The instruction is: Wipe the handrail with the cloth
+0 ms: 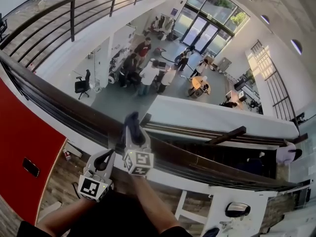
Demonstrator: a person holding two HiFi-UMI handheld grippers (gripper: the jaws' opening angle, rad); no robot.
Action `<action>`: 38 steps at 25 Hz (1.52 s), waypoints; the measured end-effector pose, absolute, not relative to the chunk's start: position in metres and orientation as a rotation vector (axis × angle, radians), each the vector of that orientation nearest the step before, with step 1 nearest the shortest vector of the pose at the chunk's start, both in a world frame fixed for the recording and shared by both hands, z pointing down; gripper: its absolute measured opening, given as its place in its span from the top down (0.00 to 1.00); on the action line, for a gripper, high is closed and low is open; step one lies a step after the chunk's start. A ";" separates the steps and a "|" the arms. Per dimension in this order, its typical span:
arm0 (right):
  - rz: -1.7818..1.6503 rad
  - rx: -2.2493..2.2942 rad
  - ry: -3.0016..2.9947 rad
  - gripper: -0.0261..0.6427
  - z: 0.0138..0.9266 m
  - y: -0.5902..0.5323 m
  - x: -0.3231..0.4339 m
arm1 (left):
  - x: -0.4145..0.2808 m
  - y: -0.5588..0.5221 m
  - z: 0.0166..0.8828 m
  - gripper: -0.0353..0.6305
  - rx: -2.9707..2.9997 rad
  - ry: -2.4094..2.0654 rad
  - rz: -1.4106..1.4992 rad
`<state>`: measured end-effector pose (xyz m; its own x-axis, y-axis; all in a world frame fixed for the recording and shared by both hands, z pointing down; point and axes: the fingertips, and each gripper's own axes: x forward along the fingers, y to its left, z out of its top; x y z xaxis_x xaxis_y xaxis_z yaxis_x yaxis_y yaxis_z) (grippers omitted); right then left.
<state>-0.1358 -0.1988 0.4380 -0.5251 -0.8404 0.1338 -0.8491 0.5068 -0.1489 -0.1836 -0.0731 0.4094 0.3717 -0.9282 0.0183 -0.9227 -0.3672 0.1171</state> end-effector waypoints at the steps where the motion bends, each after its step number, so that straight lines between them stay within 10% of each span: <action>1: 0.303 1.508 -2.670 0.78 0.441 -0.199 -0.136 | -0.183 -0.072 0.411 0.95 2.519 -1.696 -0.092; 38: 0.323 1.468 -2.436 0.78 0.493 -0.187 -0.087 | -0.148 -0.064 0.419 0.95 2.567 -1.598 -0.033</action>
